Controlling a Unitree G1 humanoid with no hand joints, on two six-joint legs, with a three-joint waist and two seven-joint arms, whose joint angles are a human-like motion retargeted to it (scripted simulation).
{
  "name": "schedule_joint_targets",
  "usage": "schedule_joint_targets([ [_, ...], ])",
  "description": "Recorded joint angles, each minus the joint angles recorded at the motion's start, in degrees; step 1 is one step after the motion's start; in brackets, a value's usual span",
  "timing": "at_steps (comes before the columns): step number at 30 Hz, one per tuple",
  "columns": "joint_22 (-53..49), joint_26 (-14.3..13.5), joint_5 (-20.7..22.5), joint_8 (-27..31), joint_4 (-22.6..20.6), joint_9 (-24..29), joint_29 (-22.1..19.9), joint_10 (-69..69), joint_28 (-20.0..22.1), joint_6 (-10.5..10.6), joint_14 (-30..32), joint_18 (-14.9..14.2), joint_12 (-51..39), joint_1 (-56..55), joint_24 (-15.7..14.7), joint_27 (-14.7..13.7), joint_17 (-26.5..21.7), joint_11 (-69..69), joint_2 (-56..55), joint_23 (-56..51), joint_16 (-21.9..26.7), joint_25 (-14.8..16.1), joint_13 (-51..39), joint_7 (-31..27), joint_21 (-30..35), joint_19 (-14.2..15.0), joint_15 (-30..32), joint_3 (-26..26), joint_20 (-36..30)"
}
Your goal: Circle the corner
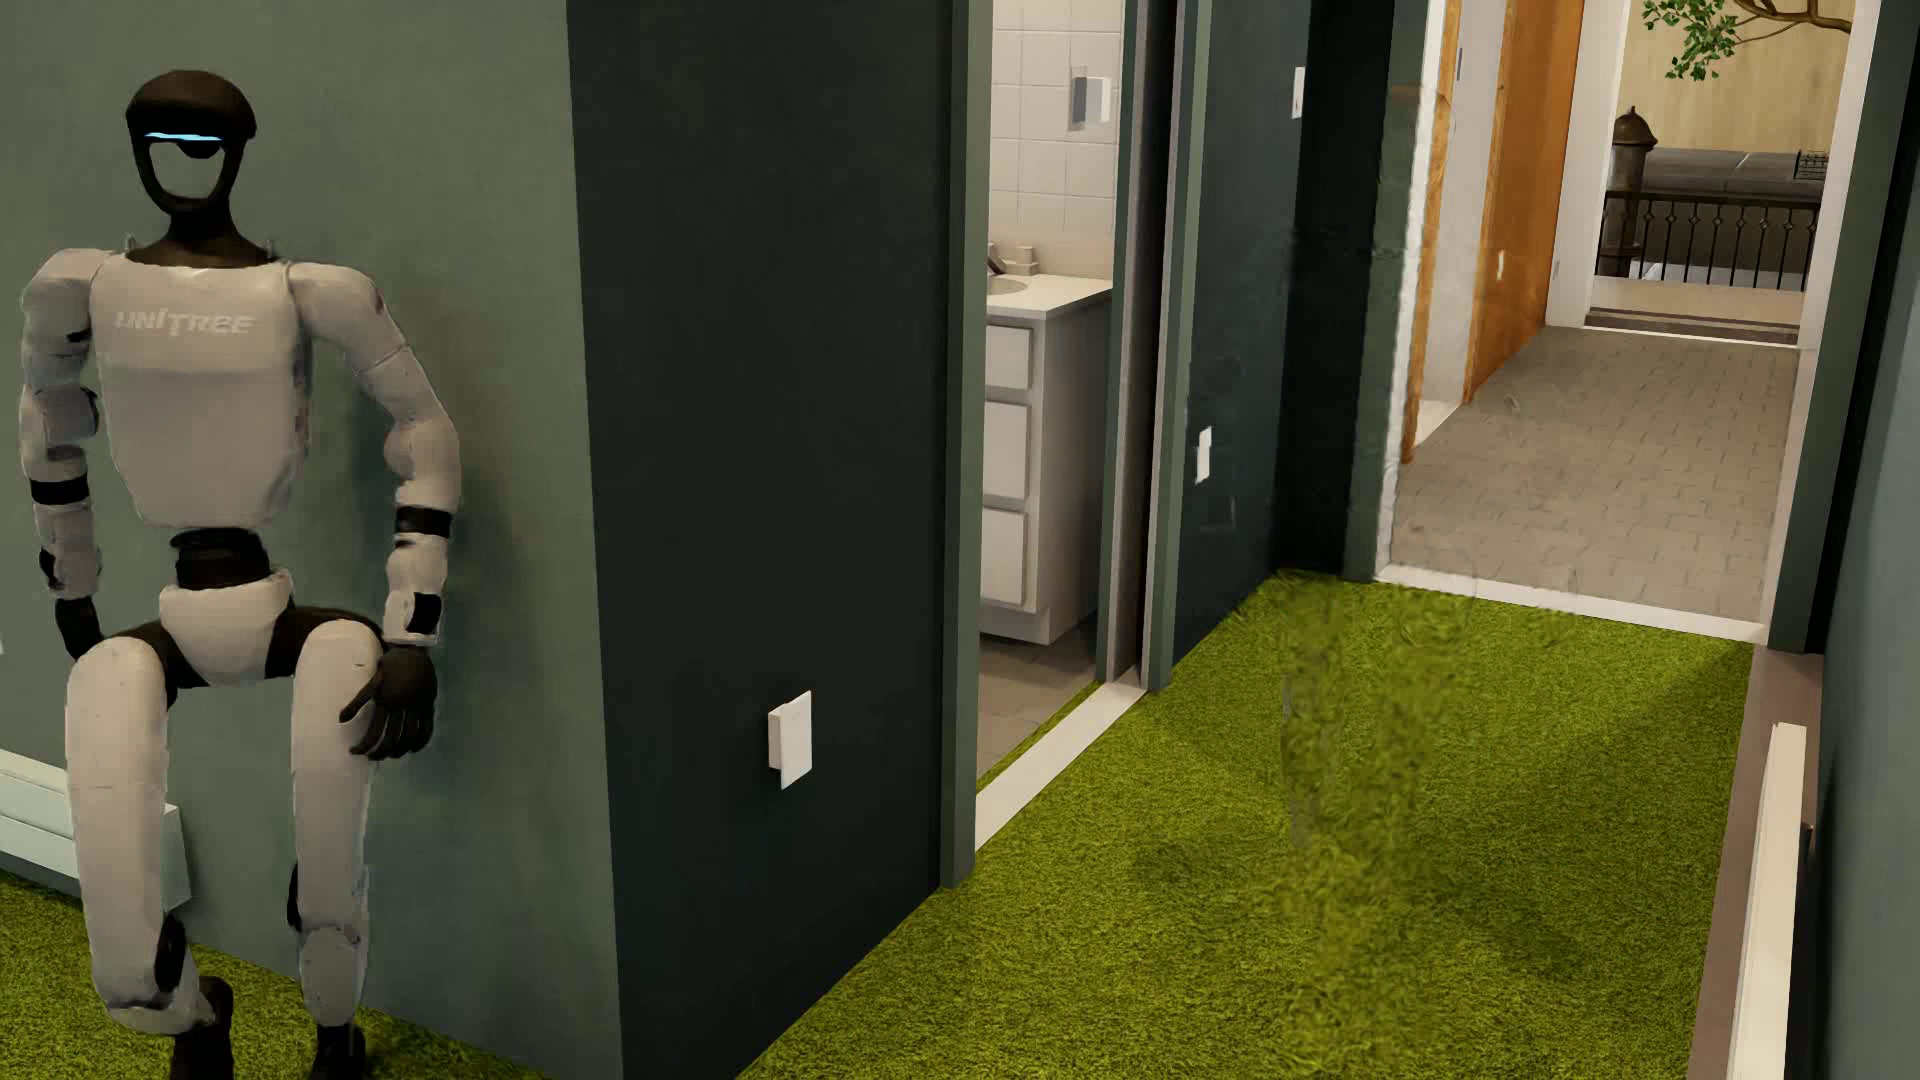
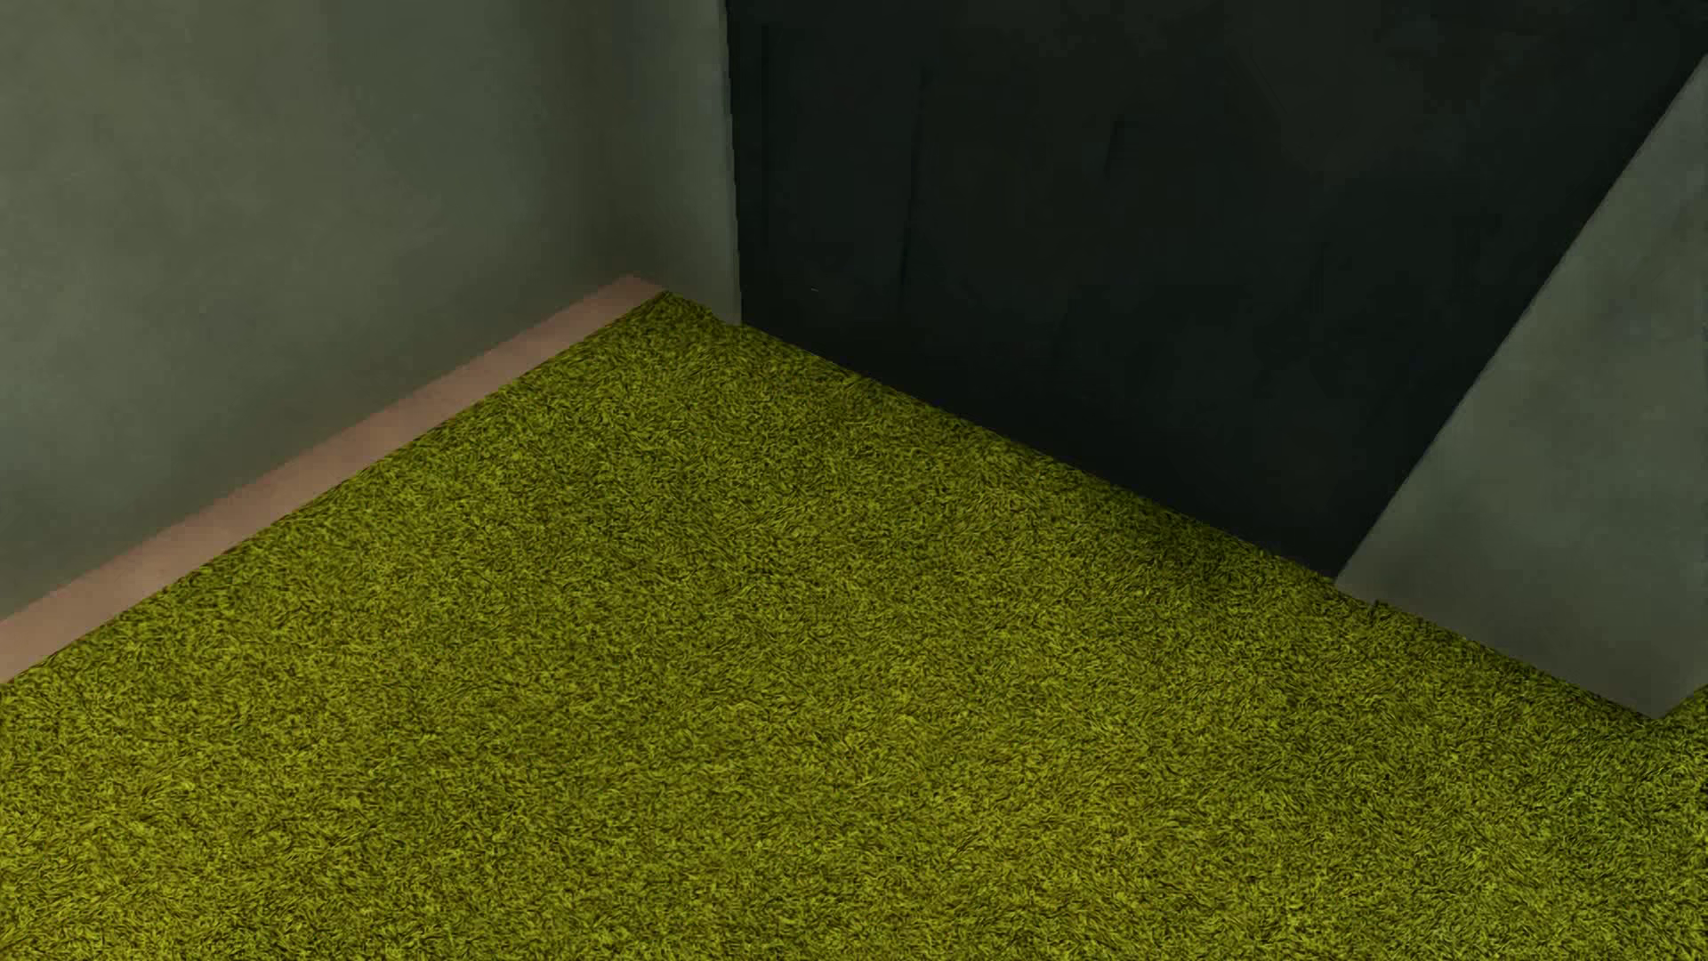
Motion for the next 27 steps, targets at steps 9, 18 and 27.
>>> schedule_joint_targets([
  [9,-1.8,0.0,2.0,0.0,5.5,1.7,0.0,-0.6,0.0,2.6,0.0,0.0,4.3,18.9,0.0,0.0,-3.6,-32.2,-2.4,-6.2,-1.1,0.0,-5.4,0.0,-18.9,0.0,20.2,2.4,0.0],
  [18,4.2,0.0,2.8,0.0,1.9,0.2,0.0,24.3,0.0,4.5,25.5,0.0,11.1,-24.4,0.0,0.0,-5.9,-35.8,17.2,-8.8,1.2,0.0,-10.2,0.0,-21.6,0.0,0.6,14.5,-7.4],
  [27,5.6,0.0,3.7,0.0,-1.0,-2.7,0.0,3.4,0.0,2.4,14.5,0.0,13.6,-18.6,0.0,0.0,-3.2,-24.4,25.9,-9.9,-4.2,0.0,-7.0,0.0,-21.2,0.0,2.0,16.3,-11.5],
])
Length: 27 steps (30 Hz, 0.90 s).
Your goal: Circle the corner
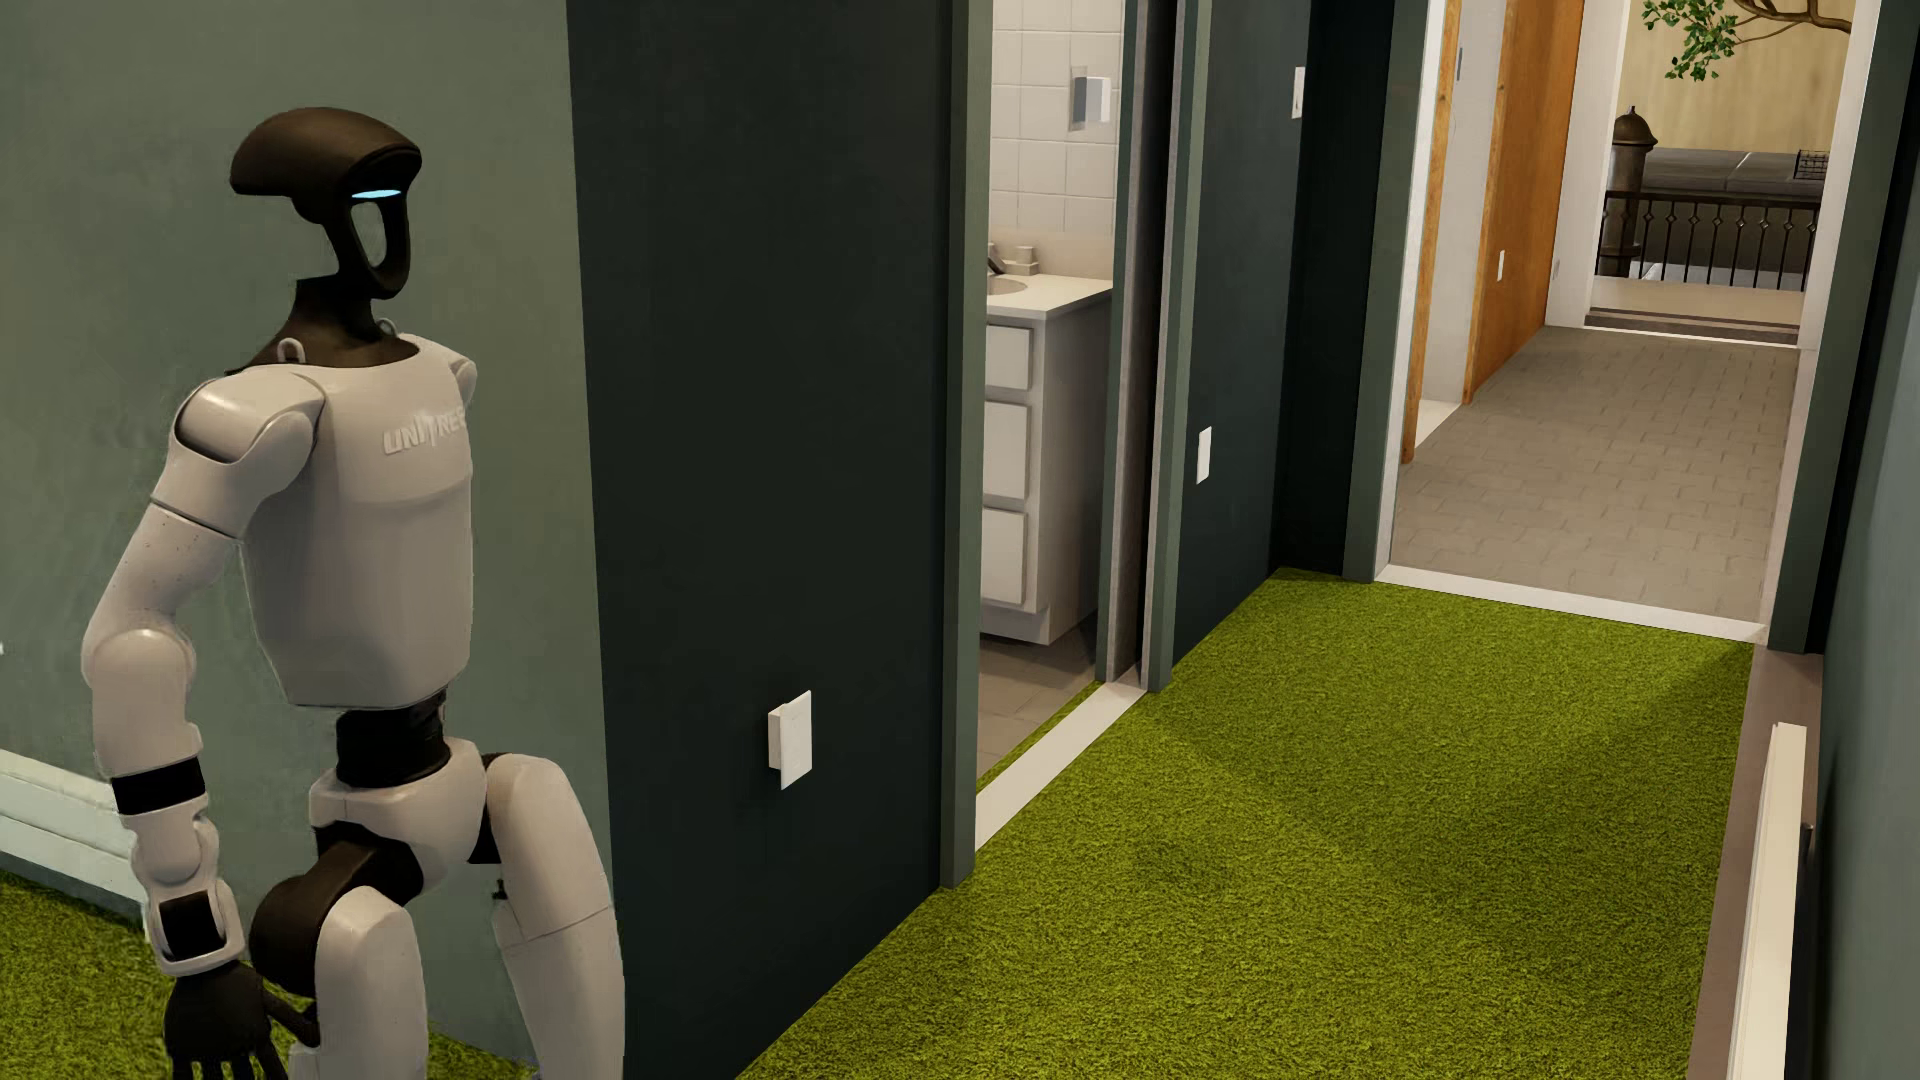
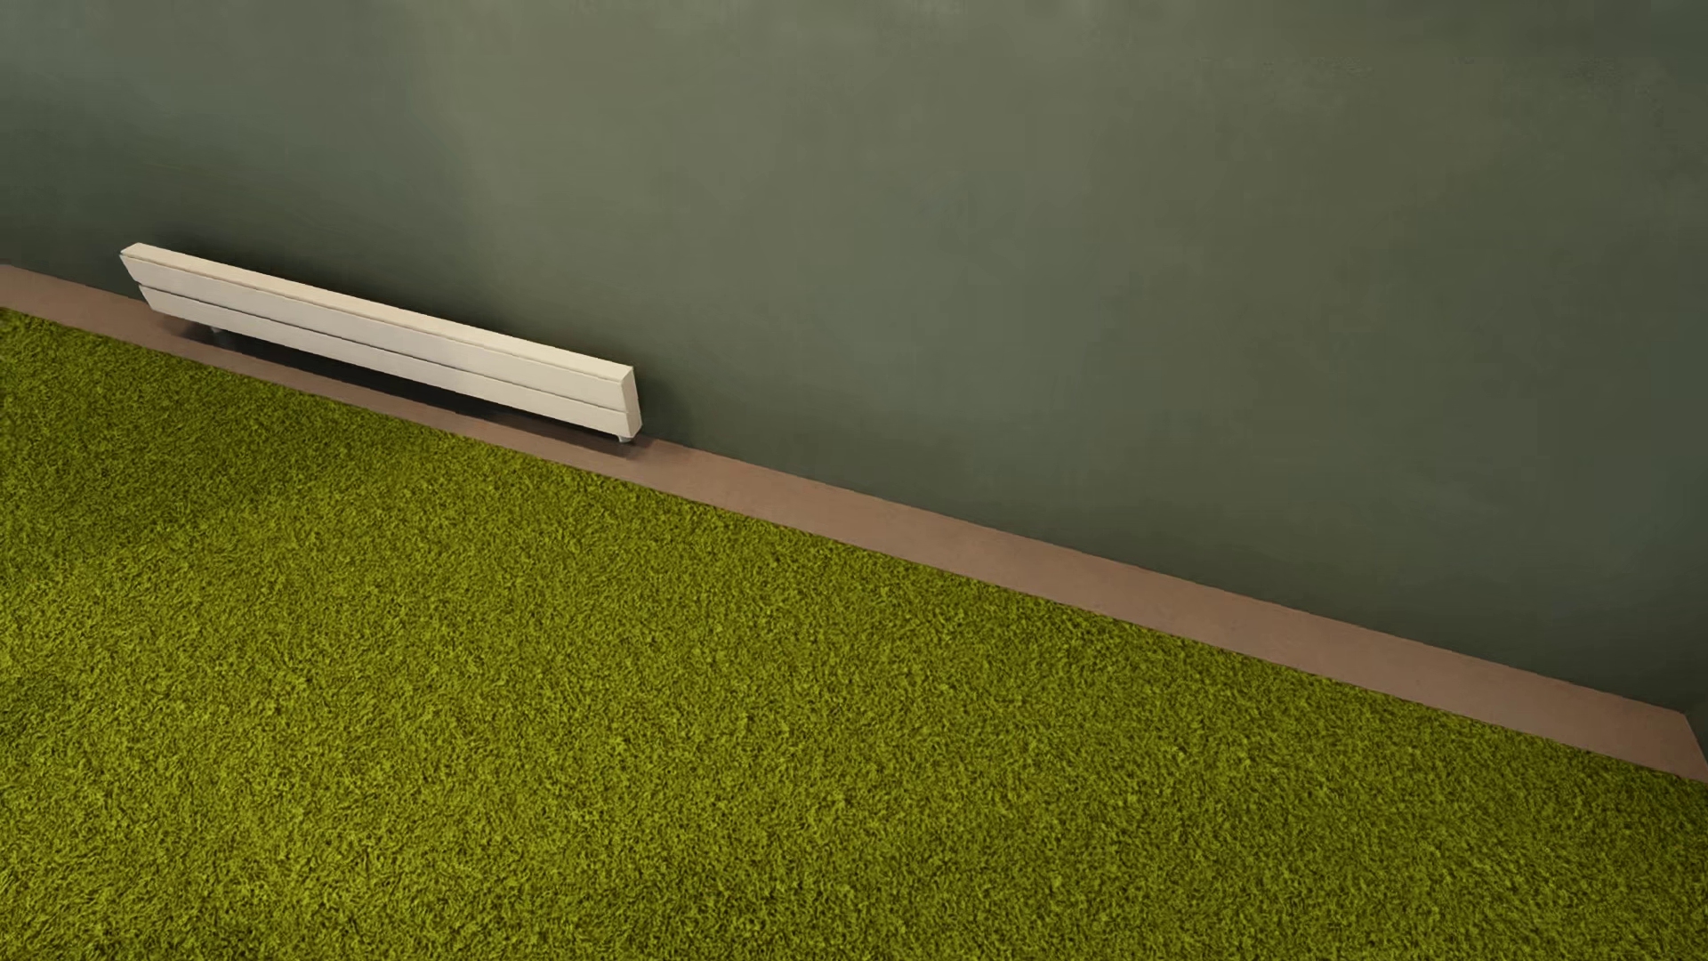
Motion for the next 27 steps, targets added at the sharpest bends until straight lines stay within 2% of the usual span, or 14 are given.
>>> schedule_joint_targets([
  [2,-0.3,0.0,-5.4,0.0,-0.8,-1.2,0.0,0.7,0.0,-1.4,-10.6,0.0,-3.2,3.4,0.0,0.0,0.9,19.9,-11.4,2.5,1.7,0.0,1.1,0.0,5.6,0.0,11.3,-3.9,1.0],
  [3,-0.9,0.0,-6.8,0.0,-1.2,-0.6,0.0,0.4,0.0,-1.2,-13.2,0.0,-5.6,6.0,0.0,0.0,1.1,27.4,-15.7,3.8,2.3,0.0,1.4,0.0,8.5,0.0,11.5,-6.8,2.9],
  [4,-2.2,0.0,-7.3,0.0,-1.0,0.5,0.0,-0.3,0.0,-0.5,-14.7,0.0,-7.8,9.4,0.0,0.0,1.5,30.8,-18.3,5.3,2.7,0.0,1.9,0.0,11.0,0.0,7.4,-8.8,6.6],
  [6,-7.8,0.0,-5.8,0.0,-0.3,2.2,0.0,-1.8,0.0,0.6,-17.0,0.0,-10.6,15.8,0.0,0.0,1.8,26.6,-22.8,6.9,3.5,0.0,3.5,0.0,14.4,0.0,-1.4,-10.9,15.9],
  [7,-11.4,0.0,-4.1,0.0,0.1,2.6,0.0,-2.5,0.0,0.7,-17.3,0.0,-11.6,17.6,0.0,0.0,1.8,20.7,-25.4,6.9,3.8,0.0,3.8,0.0,14.9,0.0,-3.4,-12.2,20.3],
  [9,-15.6,0.0,-1.5,0.0,1.1,3.7,0.0,-3.8,0.0,0.9,-17.0,0.0,-14.1,20.9,0.0,0.0,1.6,6.0,-27.4,6.5,4.0,0.0,3.8,0.0,13.5,0.0,1.0,-15.2,23.7],
  [13,-12.2,0.0,1.8,0.0,2.9,5.6,0.0,-4.8,0.0,0.8,-17.6,0.0,-16.2,27.7,0.0,0.0,-0.6,-10.9,-29.8,4.8,2.6,0.0,1.6,0.0,8.2,0.0,12.2,-14.9,18.7],
  [16,-5.1,0.0,3.5,0.0,2.8,5.4,0.0,-4.7,0.0,-0.7,-17.2,0.0,-12.0,32.7,0.0,0.0,-1.5,-10.9,-31.0,1.8,2.8,0.0,0.5,0.0,-0.1,0.0,12.1,-16.1,7.5],
  [17,-1.3,0.0,3.4,0.0,3.8,5.1,0.0,-4.8,0.0,0.1,-16.0,0.0,-10.3,34.7,0.0,0.0,-2.0,-9.6,-30.2,0.9,2.1,0.0,0.8,0.0,-2.2,0.0,14.1,-17.5,1.8],
  [19,4.3,0.0,3.6,0.0,5.5,4.0,0.0,-3.2,0.0,3.0,-9.2,0.0,-5.9,35.5,0.0,0.0,-3.0,-5.7,-29.6,2.1,0.6,0.0,0.2,0.0,-2.5,0.0,10.1,-18.4,-7.6],
  [21,4.7,0.0,2.4,0.0,7.1,3.8,0.0,10.6,0.0,5.3,1.7,0.0,-3.0,26.8,0.0,0.0,-3.0,-5.5,-24.4,3.4,1.3,0.0,-0.1,0.0,0.0,0.0,3.4,-19.1,-12.5],
  [23,3.2,0.0,1.1,0.0,6.4,1.8,0.0,31.9,0.0,6.2,9.0,0.0,-3.6,9.8,0.0,0.0,-2.1,-6.5,-22.3,3.6,2.6,0.0,-1.1,0.0,2.2,0.0,-1.1,-16.3,-8.4],
  [25,0.5,0.0,-0.3,0.0,4.6,1.5,0.0,43.6,0.0,4.3,1.1,0.0,-4.3,-1.8,0.0,0.0,-0.6,-9.2,-17.1,2.7,3.3,0.0,-2.3,0.0,3.4,0.0,-2.9,-11.5,1.1],
  [27,-4.0,0.0,-0.5,0.0,2.9,2.2,0.0,36.4,0.0,2.3,4.0,0.0,-3.6,-7.6,0.0,0.0,0.4,-12.3,-9.7,0.7,2.9,0.0,-2.7,0.0,1.3,0.0,-4.1,-8.3,11.8],
])
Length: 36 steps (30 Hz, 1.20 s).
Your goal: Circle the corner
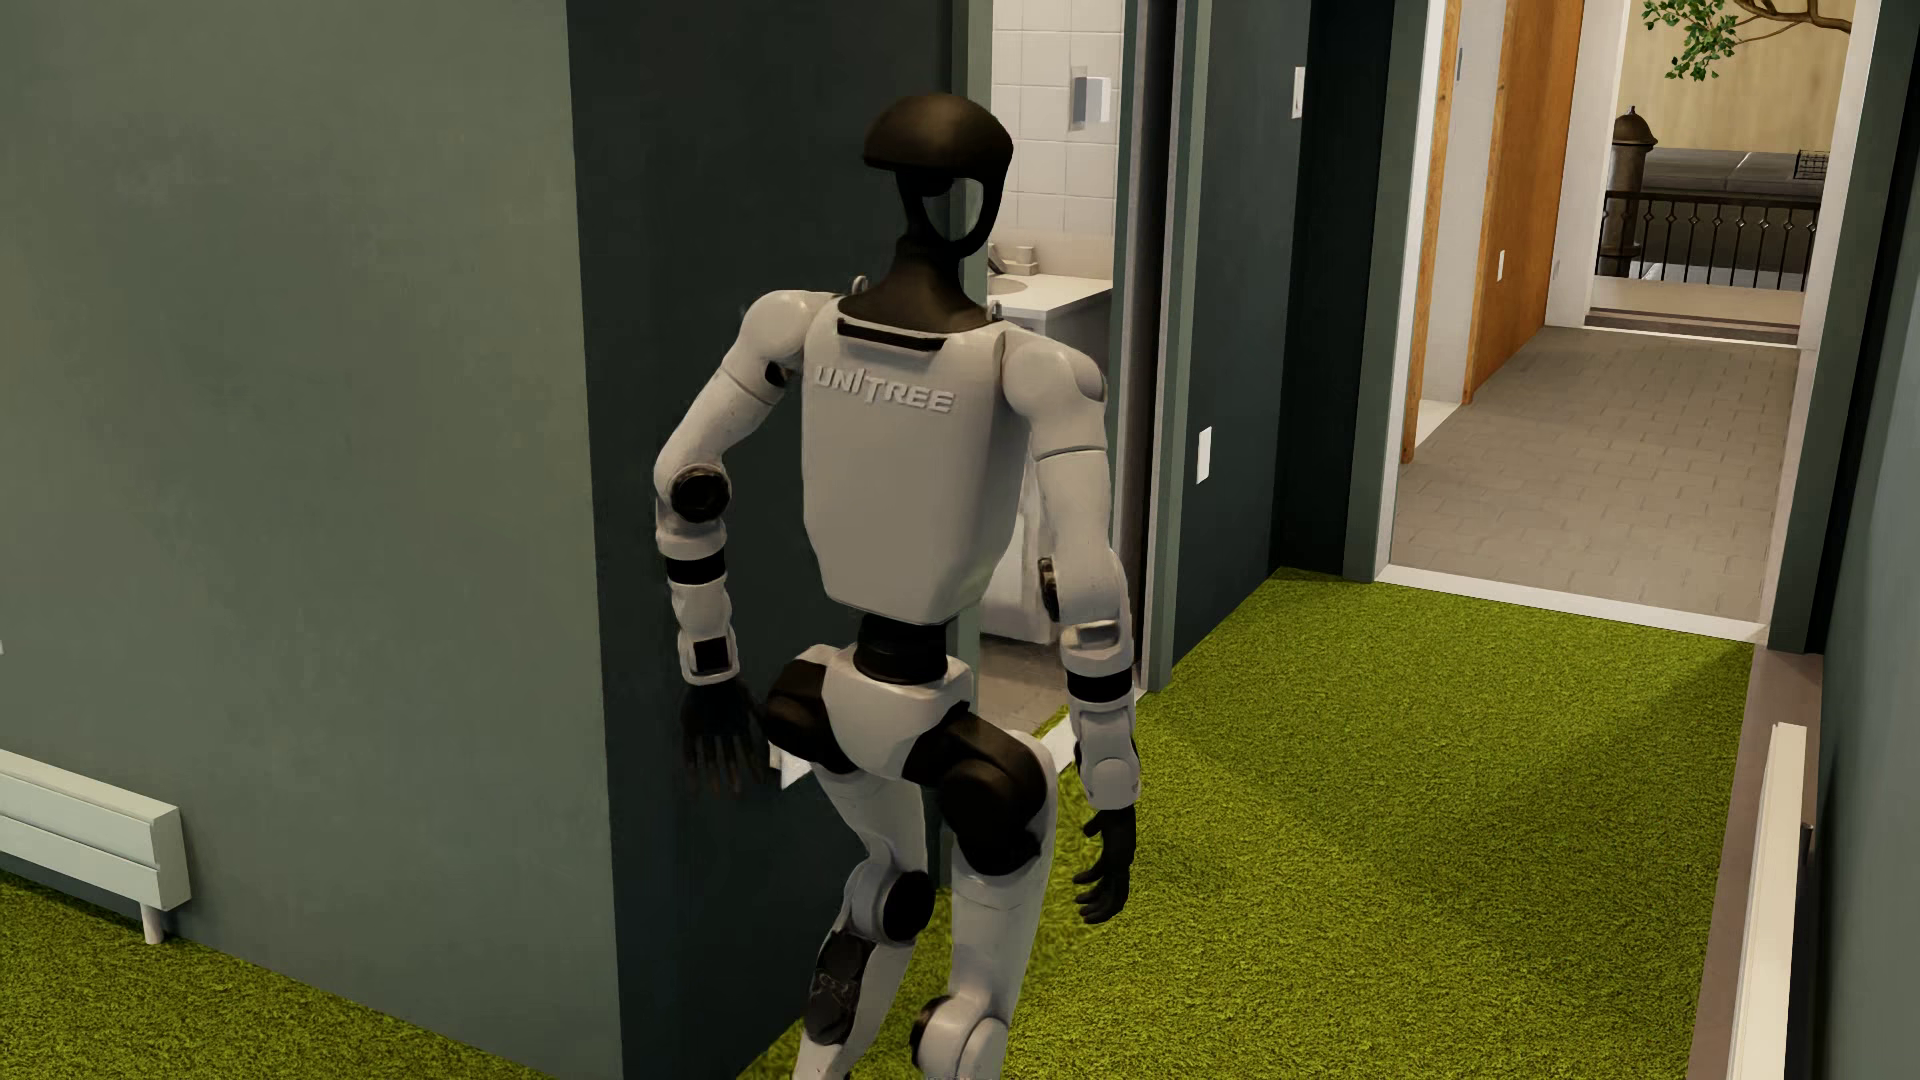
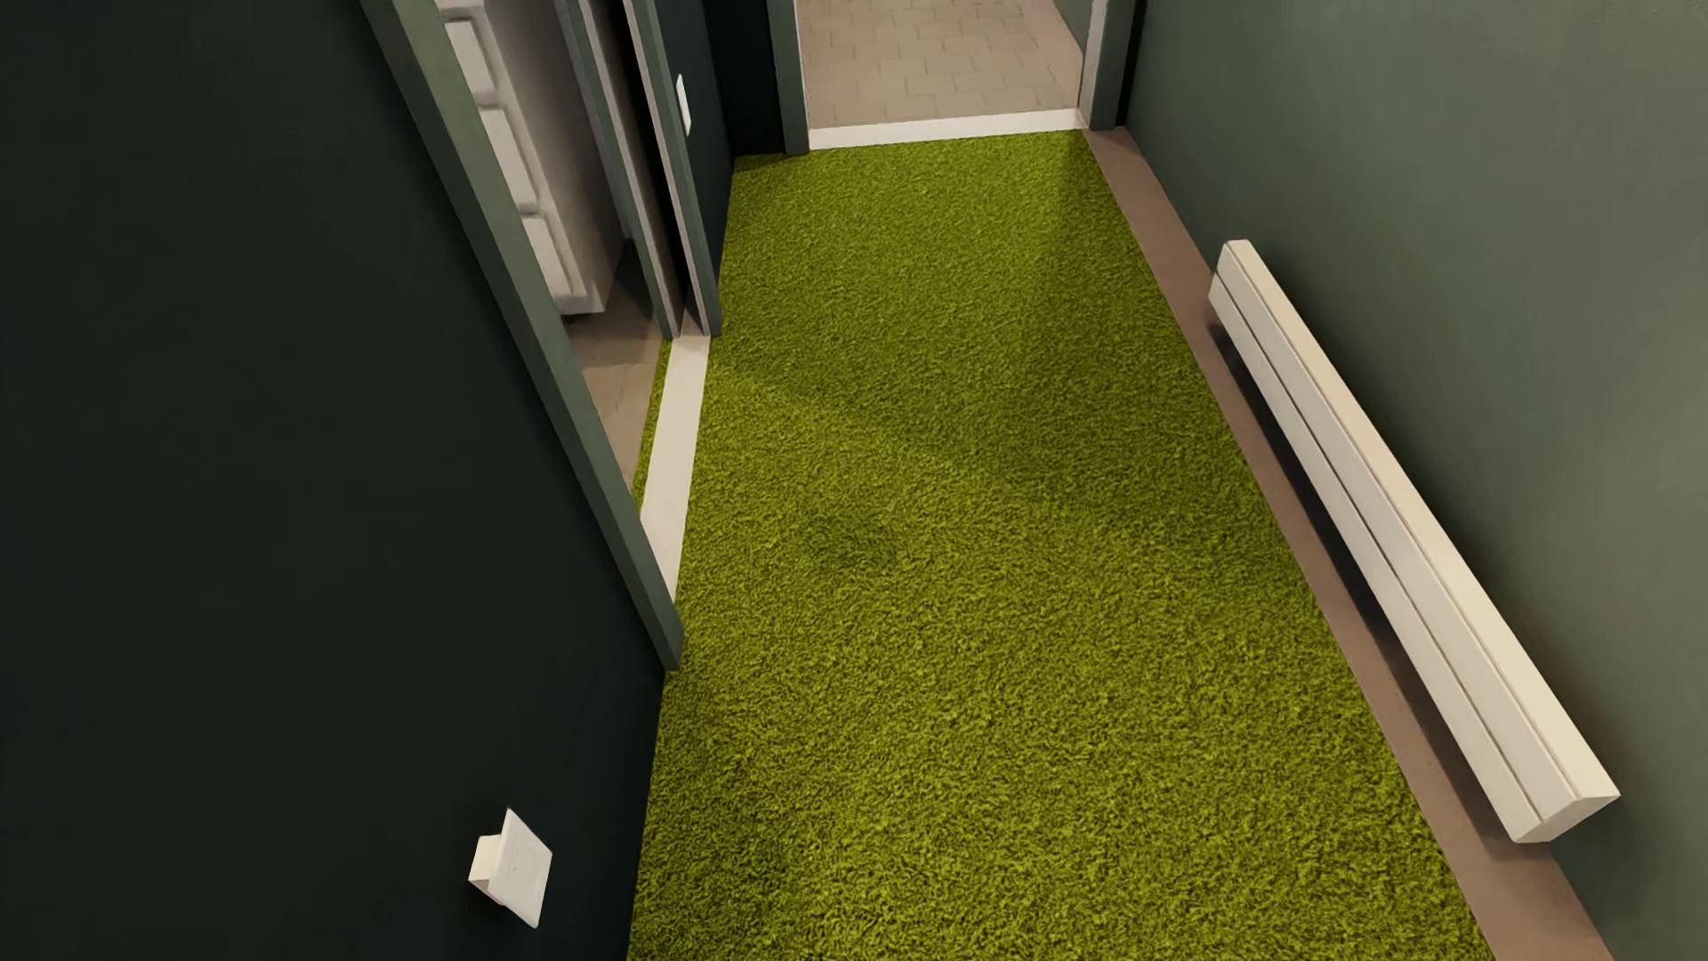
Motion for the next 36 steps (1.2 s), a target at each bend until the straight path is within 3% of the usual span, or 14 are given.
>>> schedule_joint_targets([
  [3,-4.5,0.0,0.8,0.0,-1.3,2.6,0.0,-28.9,0.0,-0.7,6.0,0.0,-0.3,0.6,0.0,0.0,-0.6,-1.3,8.5,-2.3,-2.3,0.0,-1.0,0.0,-4.2,0.0,-1.6,4.4,5.6],
  [6,-4.8,0.0,3.2,0.0,1.1,3.1,0.0,-39.2,0.0,-0.6,-9.7,0.0,0.4,0.8,0.0,0.0,-1.2,-1.5,15.0,-3.9,-2.5,0.0,-0.6,0.0,-6.4,0.0,-2.7,5.0,3.5],
  [8,0.0,0.0,1.3,0.0,0.0,1.9,0.0,-36.7,0.0,-2.5,4.8,0.0,0.2,-1.7,0.0,0.0,-0.7,0.1,17.2,-4.7,-2.5,0.0,2.1,0.0,-8.4,0.0,-1.1,5.6,-0.8],
  [9,2.9,0.0,-0.7,0.0,-0.9,0.5,0.0,-34.5,0.0,-4.1,7.9,0.0,0.5,-2.5,0.0,0.0,-0.1,2.2,17.1,-4.4,-2.2,0.0,4.3,0.0,-8.4,0.0,2.5,5.7,-3.6],
  [12,9.1,0.0,-9.4,0.0,-4.2,-3.4,0.0,-34.4,0.0,-8.6,0.5,0.0,0.6,2.3,0.0,0.0,0.9,27.2,0.7,0.1,-0.6,0.0,6.8,0.0,-1.9,0.0,22.9,0.7,-15.9],
  [15,9.9,0.0,-10.0,0.0,-4.4,-1.0,0.0,-38.0,0.0,-6.6,-11.9,0.0,-5.5,16.4,0.0,0.0,0.8,45.6,-13.6,3.8,0.6,0.0,8.1,0.0,4.9,0.0,7.4,-6.1,-23.8],
  [18,3.4,0.0,-5.8,0.0,-0.6,3.0,0.0,-39.2,0.0,-3.0,-23.9,0.0,-8.1,31.5,0.0,0.0,1.4,32.1,-18.6,7.4,1.9,0.0,9.3,0.0,12.9,0.0,-1.3,-9.4,-6.2],
  [22,-9.6,0.0,-3.3,0.0,0.9,4.5,0.0,-39.8,0.0,-1.7,-24.8,0.0,-12.0,40.4,0.0,0.0,2.2,-0.7,-18.8,4.5,2.5,0.0,8.9,0.0,10.6,0.0,14.7,-10.7,10.9],
  [25,-13.5,0.0,-2.5,0.0,3.2,4.4,0.0,-40.6,0.0,-0.3,-20.0,0.0,-10.5,46.7,0.0,0.0,1.0,4.2,-19.9,2.9,2.0,0.0,6.7,0.0,6.7,0.0,14.5,-10.7,11.5],
  [27,-7.7,0.0,-1.0,0.0,6.2,3.4,0.0,-36.5,0.0,2.0,-6.6,0.0,-7.9,45.8,0.0,0.0,-0.3,8.3,-17.5,4.5,-0.4,0.0,4.4,0.0,3.9,0.0,11.6,-11.5,6.3],
  [29,-0.1,0.0,0.2,0.0,7.1,1.7,0.0,-16.5,0.0,3.3,6.6,0.0,-8.0,30.6,0.0,0.0,-0.8,6.9,-13.7,4.6,-2.1,0.0,1.8,0.0,-0.9,0.0,6.7,-11.1,-4.7],
  [31,1.6,0.0,1.2,0.0,6.0,1.3,0.0,-0.1,0.0,2.9,7.1,0.0,-5.9,15.9,0.0,0.0,-1.6,3.7,-9.5,1.4,-1.6,0.0,-0.3,0.0,-3.8,0.0,4.8,-5.2,-10.1],
  [33,1.7,0.0,1.0,0.0,4.3,1.3,0.0,-2.5,0.0,1.5,6.2,0.0,-1.3,7.3,0.0,0.0,-2.2,-0.8,-1.7,-2.3,-0.8,0.0,-1.6,0.0,-7.5,0.0,5.9,-0.8,-11.7],
  [36,4.5,0.0,1.4,0.0,2.0,3.8,0.0,-26.3,0.0,1.5,11.5,0.0,1.3,3.2,0.0,0.0,-2.6,-0.6,4.9,-8.0,-1.5,0.0,-2.1,0.0,-15.3,0.0,1.8,2.5,-17.5],
])
